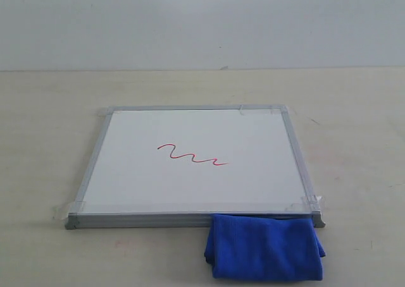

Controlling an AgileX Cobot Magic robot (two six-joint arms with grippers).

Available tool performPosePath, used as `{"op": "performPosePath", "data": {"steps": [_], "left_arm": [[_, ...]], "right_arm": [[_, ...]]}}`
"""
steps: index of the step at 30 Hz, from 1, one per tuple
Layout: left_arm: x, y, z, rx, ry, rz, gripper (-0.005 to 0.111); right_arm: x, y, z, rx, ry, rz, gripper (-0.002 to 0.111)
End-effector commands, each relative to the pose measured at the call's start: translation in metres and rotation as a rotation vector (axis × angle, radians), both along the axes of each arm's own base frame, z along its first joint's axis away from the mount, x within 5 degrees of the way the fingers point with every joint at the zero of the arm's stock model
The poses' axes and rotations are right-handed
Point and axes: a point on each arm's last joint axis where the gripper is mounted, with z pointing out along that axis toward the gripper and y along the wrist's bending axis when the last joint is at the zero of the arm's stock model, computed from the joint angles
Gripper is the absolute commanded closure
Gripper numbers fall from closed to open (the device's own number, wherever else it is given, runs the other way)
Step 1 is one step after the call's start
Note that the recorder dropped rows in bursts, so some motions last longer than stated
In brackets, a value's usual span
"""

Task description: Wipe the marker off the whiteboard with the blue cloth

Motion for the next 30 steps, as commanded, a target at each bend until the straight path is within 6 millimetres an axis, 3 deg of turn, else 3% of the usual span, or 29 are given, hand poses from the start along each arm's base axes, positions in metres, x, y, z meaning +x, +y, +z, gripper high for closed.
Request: {"op": "performPosePath", "data": {"steps": [1, 7, 15, 22, 25, 30], "left_arm": [[0.0, 0.0, -0.001, 0.009, 0.002, 0.002, 0.102], [0.0, 0.0, -0.001, 0.009, 0.002, 0.002, 0.102], [0.0, 0.0, -0.001, 0.009, 0.002, 0.002, 0.102], [0.0, 0.0, -0.001, 0.009, 0.002, 0.002, 0.102], [0.0, 0.0, -0.001, 0.009, 0.002, 0.002, 0.102], [0.0, 0.0, -0.001, 0.009, 0.002, 0.002, 0.102]], "right_arm": [[0.033, 0.002, 0.011, -0.201, 0.213, 0.135, 0.108], [0.062, 0.015, 0.008, -0.35, 0.378, 0.458, 0.108], [0.086, 0.042, -0.024, -0.409, 0.545, 0.875, 0.108], [0.093, 0.103, -0.062, -0.693, 0.681, 1.23, 0.108], [0.088, 0.13, -0.072, -0.838, 0.763, 1.266, 0.108], [0.073, 0.164, -0.08, -0.9, 0.788, 1.312, 0.108]]}}
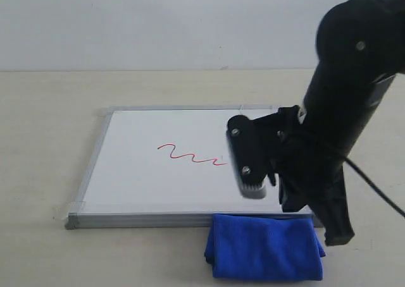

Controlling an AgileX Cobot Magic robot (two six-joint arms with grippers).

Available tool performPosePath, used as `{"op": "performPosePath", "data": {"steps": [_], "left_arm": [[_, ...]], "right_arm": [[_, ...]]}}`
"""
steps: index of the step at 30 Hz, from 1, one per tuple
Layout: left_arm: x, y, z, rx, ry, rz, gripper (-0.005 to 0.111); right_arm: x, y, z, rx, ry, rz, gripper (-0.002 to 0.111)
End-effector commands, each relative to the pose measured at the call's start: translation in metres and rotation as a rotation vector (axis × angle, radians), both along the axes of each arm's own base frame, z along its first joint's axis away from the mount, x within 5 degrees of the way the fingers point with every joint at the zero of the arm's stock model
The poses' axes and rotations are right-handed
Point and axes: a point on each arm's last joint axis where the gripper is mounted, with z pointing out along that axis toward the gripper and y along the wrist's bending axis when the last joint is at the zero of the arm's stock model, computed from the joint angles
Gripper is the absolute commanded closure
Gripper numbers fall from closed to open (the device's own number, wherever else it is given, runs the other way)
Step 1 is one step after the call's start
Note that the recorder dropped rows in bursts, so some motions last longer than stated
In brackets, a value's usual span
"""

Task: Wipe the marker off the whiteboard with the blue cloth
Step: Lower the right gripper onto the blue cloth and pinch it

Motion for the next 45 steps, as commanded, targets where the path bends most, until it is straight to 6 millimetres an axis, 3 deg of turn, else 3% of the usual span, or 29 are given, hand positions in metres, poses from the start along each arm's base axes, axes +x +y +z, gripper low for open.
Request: {"op": "performPosePath", "data": {"steps": [1, 9, 12, 15, 17, 19, 25, 27, 33, 45], "left_arm": [[0.0, 0.0, -0.001, 0.009, 0.002, 0.002, 0.102], [0.0, 0.0, -0.001, 0.009, 0.002, 0.002, 0.102], [0.0, 0.0, -0.001, 0.009, 0.002, 0.002, 0.102], [0.0, 0.0, -0.001, 0.009, 0.002, 0.002, 0.102], [0.0, 0.0, -0.001, 0.009, 0.002, 0.002, 0.102], [0.0, 0.0, -0.001, 0.009, 0.002, 0.002, 0.102], [0.0, 0.0, -0.001, 0.009, 0.002, 0.002, 0.102], [0.0, 0.0, -0.001, 0.009, 0.002, 0.002, 0.102], [0.0, 0.0, -0.001, 0.009, 0.002, 0.002, 0.102], [0.0, 0.0, -0.001, 0.009, 0.002, 0.002, 0.102]], "right_arm": [[-0.014, 0.026, -0.003, -0.038, -0.003, 0.039, 0.108], [-0.028, 0.045, -0.002, -0.018, -0.001, -0.107, 0.105], [-0.028, 0.046, -0.002, -0.013, 0.005, -0.111, 0.087], [-0.029, 0.046, -0.002, -0.011, 0.006, -0.112, 0.051], [-0.028, 0.046, -0.002, -0.01, 0.005, -0.112, 0.038], [-0.028, 0.046, -0.003, -0.009, 0.003, -0.112, 0.04], [-0.024, 0.049, -0.017, -0.044, 0.039, -0.116, 0.065], [-0.022, 0.051, -0.026, -0.063, 0.06, -0.118, 0.064], [-0.019, 0.054, -0.045, -0.106, 0.103, -0.149, 0.042], [-0.008, 0.06, -0.076, -0.134, 0.105, -0.17, 0.042]]}}
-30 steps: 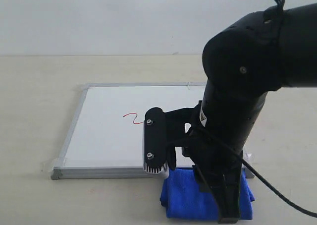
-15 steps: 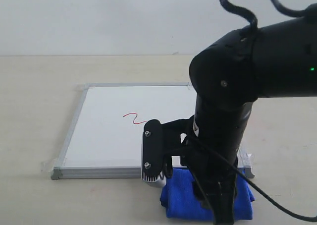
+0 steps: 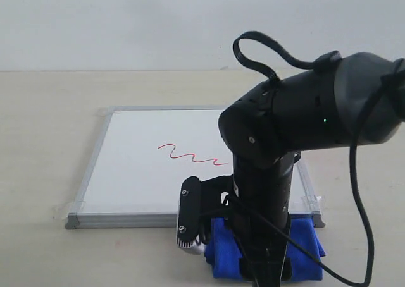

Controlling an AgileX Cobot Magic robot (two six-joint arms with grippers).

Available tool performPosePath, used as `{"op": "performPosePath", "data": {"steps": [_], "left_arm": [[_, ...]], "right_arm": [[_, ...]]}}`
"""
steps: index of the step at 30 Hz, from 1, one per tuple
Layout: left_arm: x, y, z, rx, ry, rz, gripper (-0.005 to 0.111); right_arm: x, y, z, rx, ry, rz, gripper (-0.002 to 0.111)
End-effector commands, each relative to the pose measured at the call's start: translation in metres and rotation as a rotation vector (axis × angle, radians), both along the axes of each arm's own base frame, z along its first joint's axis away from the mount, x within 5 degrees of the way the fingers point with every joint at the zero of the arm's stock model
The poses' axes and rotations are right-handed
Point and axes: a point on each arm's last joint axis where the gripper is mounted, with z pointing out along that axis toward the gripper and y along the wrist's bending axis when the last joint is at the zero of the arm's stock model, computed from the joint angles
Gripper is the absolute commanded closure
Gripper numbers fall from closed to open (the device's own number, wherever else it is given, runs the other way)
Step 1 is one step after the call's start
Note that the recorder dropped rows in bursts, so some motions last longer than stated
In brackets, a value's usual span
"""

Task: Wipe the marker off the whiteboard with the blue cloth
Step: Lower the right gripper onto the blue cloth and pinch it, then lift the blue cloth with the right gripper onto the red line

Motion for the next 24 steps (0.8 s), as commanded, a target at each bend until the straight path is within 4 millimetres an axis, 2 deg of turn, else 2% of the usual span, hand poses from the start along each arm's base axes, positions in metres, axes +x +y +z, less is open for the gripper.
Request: {"op": "performPosePath", "data": {"steps": [1, 8, 13, 15, 24], "left_arm": [[0.0, 0.0, -0.001, 0.009, 0.002, 0.002, 0.102], [0.0, 0.0, -0.001, 0.009, 0.002, 0.002, 0.102], [0.0, 0.0, -0.001, 0.009, 0.002, 0.002, 0.102], [0.0, 0.0, -0.001, 0.009, 0.002, 0.002, 0.102], [0.0, 0.0, -0.001, 0.009, 0.002, 0.002, 0.102]], "right_arm": [[0.005, 0.002, -0.007, -0.003, -0.024, -0.017, 0.042], [0.01, 0.005, -0.026, -0.021, -0.026, -0.023, 0.042], [0.011, 0.005, -0.028, -0.027, -0.034, -0.046, 0.042], [0.011, 0.005, -0.028, -0.027, -0.034, -0.046, 0.047], [0.011, 0.003, -0.028, -0.044, -0.032, -0.04, 0.104]]}}
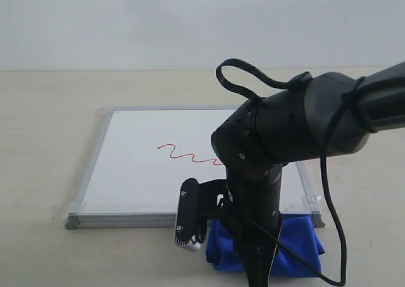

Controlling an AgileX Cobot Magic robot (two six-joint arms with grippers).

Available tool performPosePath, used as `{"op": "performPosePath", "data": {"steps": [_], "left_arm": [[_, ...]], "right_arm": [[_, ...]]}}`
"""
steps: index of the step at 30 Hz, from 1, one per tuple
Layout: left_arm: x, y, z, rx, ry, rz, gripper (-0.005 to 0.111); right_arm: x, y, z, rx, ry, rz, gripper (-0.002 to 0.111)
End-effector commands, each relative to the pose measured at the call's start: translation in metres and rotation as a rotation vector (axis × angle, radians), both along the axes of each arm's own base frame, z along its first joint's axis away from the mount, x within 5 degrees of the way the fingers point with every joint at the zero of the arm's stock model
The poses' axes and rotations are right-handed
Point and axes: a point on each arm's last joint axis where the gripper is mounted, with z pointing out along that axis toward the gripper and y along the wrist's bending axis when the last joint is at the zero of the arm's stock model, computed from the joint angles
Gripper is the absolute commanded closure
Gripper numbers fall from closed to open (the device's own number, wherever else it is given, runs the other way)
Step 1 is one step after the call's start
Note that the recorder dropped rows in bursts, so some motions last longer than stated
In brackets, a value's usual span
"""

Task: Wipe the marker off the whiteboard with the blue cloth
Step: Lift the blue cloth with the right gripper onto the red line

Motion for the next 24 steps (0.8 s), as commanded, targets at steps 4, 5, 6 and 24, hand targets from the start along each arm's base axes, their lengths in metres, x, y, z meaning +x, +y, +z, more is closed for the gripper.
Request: {"op": "performPosePath", "data": {"steps": [4, 5, 6, 24], "left_arm": [[0.0, 0.0, -0.001, 0.009, 0.002, 0.002, 0.102], [0.0, 0.0, -0.001, 0.009, 0.002, 0.002, 0.102], [0.0, 0.0, -0.001, 0.009, 0.002, 0.002, 0.102], [0.0, 0.0, -0.001, 0.009, 0.002, 0.002, 0.102]], "right_arm": [[-0.005, -0.005, -0.003, -0.058, 0.058, -0.03, 0.108], [-0.006, -0.006, -0.003, -0.074, 0.073, -0.031, 0.108], [-0.007, -0.007, -0.002, -0.086, 0.084, -0.034, 0.108], [0.017, -0.018, 0.114, 0.277, -0.514, -0.227, 0.108]]}}
